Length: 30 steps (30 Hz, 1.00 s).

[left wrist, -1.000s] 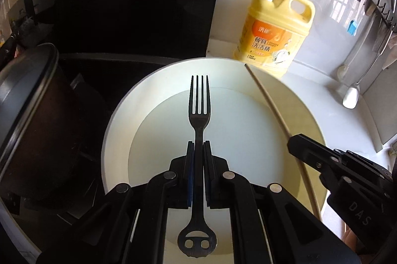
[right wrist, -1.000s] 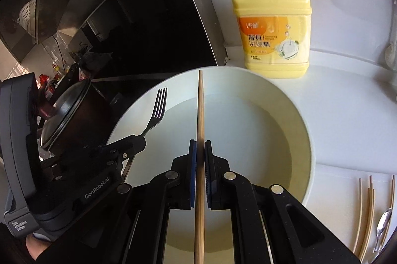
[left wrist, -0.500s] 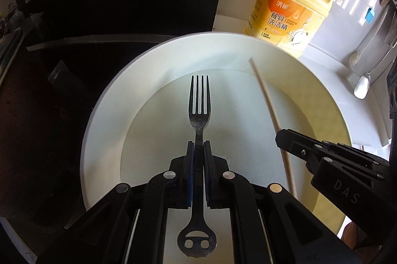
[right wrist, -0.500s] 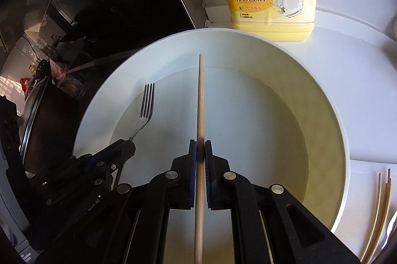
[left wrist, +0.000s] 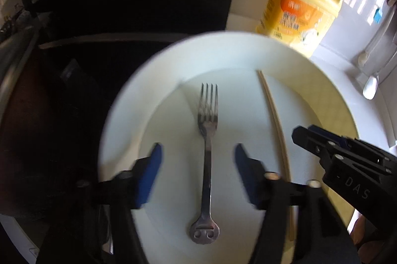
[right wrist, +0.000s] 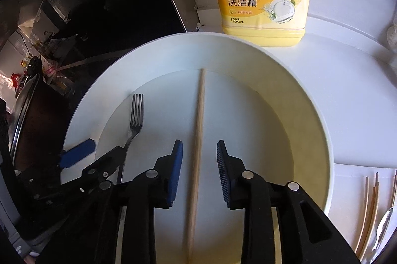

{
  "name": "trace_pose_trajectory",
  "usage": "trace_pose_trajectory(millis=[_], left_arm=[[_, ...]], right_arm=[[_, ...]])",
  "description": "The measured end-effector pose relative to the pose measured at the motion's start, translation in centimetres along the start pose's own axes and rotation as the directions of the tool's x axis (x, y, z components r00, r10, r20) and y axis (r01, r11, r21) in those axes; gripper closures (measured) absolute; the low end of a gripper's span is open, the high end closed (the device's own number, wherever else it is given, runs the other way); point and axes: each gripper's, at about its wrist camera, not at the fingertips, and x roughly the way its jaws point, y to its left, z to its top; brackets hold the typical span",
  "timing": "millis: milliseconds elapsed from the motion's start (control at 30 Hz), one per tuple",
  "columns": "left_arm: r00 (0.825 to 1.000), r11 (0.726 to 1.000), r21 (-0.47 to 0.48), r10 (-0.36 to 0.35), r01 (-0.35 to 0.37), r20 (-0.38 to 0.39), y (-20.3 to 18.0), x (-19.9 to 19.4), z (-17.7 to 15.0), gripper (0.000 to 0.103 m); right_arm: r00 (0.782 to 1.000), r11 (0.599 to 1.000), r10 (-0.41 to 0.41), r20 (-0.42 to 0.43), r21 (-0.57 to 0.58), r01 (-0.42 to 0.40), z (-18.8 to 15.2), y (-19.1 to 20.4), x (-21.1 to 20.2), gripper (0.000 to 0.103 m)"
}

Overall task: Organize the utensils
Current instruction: 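Withdraw both open tools from the basin back over the cutting board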

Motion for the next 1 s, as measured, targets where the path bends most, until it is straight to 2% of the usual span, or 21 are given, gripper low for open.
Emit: trace_pose_trajectory(millis=[200,367,433,533,700,867,1000], left_arm=[[0.997,0.999,-0.008,0.045,-0.045,0.056,0.7,-2.8,-0.6,0.017],[0.993,0.998,0.016,0.059,-0.061,0.098,0.6,-4.9,-1.3,0.007],[0.992,0.997,0.038,0.056,-0.06,0.111,0.1,-5.8,-1.7,0.006],[0.992,0.994,0.093,0.048,-0.06,0.119,-1.1,-7.1,-2.5,0.006],[0.985,0.986,0.168,-0.021,-0.008,0.171,-4.0,-10.1,-4.5,0.006],[0.982,0.968,0.249,-0.079,0.034,0.171,-8.6,-11.0,-5.7,0.006],[0.98,0.957,0.28,-0.122,0.074,0.159,-12.5,-11.1,-7.0,0.006]], right_arm=[[0.998,1.0,-0.001,0.058,0.019,0.0,-1.2,-1.0,-2.4,0.061],[0.994,1.0,0.012,0.112,0.006,-0.013,-3.5,-0.9,-5.1,0.045],[0.99,1.0,0.011,0.137,0.015,-0.013,-4.8,-1.1,-6.4,0.039],[0.985,0.999,0.006,0.175,0.03,-0.012,-6.9,-1.8,-8.6,0.036],[0.972,0.998,-0.046,0.229,0.052,0.035,-11.4,-4.3,-12.9,0.031],[0.975,0.982,-0.076,0.206,0.185,0.037,-15.4,-9.5,-15.9,0.029],[0.976,0.959,-0.107,0.189,0.278,0.051,-18.0,-13.8,-17.7,0.029]])
